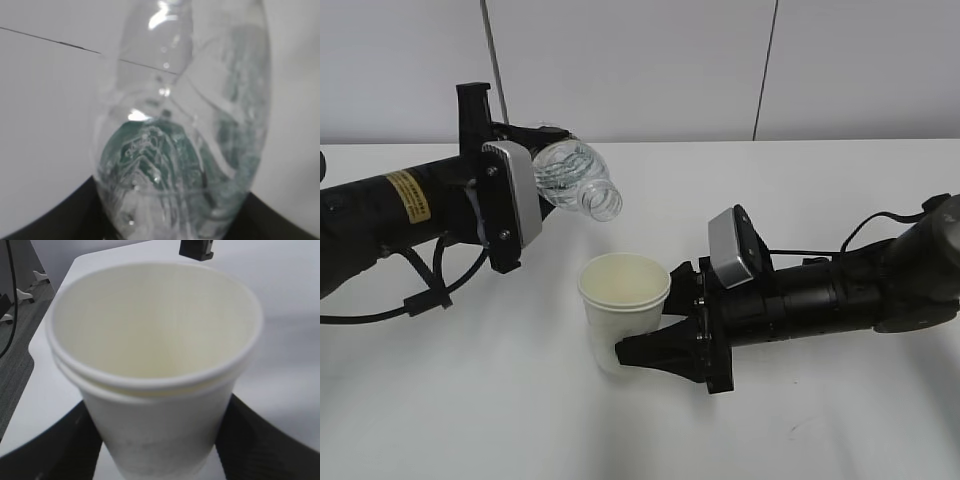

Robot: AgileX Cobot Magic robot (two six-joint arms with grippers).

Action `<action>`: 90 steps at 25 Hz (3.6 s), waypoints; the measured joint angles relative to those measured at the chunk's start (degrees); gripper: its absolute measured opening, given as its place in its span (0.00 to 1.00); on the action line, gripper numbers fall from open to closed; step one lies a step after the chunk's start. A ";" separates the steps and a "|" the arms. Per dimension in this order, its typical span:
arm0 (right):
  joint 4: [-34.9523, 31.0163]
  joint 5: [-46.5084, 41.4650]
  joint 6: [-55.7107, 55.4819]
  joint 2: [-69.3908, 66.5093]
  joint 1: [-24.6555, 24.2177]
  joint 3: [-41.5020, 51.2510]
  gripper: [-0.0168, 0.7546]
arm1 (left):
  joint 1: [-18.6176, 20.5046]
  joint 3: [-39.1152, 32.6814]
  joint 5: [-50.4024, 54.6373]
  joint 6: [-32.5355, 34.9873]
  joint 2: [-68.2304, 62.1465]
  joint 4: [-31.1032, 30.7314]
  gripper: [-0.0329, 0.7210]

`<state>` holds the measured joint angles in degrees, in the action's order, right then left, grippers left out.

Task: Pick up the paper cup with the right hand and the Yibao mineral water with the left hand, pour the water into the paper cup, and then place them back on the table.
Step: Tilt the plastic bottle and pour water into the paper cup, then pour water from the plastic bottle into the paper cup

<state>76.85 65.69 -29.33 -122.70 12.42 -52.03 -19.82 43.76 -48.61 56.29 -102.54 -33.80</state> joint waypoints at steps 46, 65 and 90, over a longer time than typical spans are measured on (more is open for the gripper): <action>8.87 0.00 -0.03 0.00 0.00 -1.01 0.69 | 0.00 0.00 -4.58 14.46 0.00 0.15 0.54; 8.34 0.00 -0.12 0.00 0.00 -1.01 0.69 | 0.00 0.00 -6.71 16.72 0.00 0.15 0.54; 1.25 -0.10 -0.12 0.00 0.00 -1.01 0.69 | 0.00 0.00 -7.14 16.72 0.00 0.21 0.54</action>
<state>78.10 65.58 -29.45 -122.70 12.42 -53.04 -19.82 43.76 -55.74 73.00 -102.54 -33.58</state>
